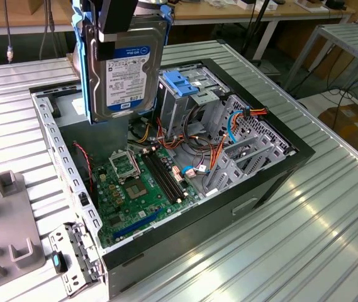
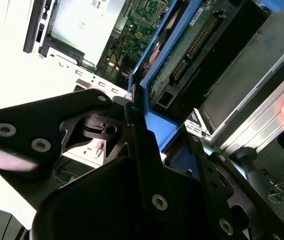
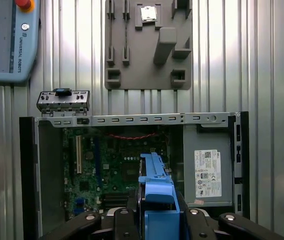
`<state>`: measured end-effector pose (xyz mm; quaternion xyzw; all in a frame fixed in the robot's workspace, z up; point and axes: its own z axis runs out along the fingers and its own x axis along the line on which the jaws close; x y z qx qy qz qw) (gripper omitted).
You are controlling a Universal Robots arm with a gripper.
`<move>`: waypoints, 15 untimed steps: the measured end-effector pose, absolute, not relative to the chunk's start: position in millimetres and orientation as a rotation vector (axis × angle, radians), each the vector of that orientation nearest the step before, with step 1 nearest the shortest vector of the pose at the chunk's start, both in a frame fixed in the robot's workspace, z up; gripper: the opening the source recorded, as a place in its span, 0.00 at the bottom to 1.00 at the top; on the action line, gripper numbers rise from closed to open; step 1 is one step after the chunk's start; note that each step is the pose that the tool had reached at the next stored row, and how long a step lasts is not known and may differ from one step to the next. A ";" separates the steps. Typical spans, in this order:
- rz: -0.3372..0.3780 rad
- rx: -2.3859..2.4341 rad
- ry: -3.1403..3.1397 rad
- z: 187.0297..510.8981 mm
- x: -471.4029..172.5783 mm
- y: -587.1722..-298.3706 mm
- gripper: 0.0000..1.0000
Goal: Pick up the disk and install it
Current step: 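Insert the disk into the insertion slot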
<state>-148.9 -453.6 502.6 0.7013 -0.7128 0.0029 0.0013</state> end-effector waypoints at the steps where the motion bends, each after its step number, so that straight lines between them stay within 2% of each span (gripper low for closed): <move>1: 0.009 2.202 -2.237 502.6 -148.9 -455.1 0.37; 15: 0.009 2.202 -2.238 502.3 -148.9 -472.1 0.37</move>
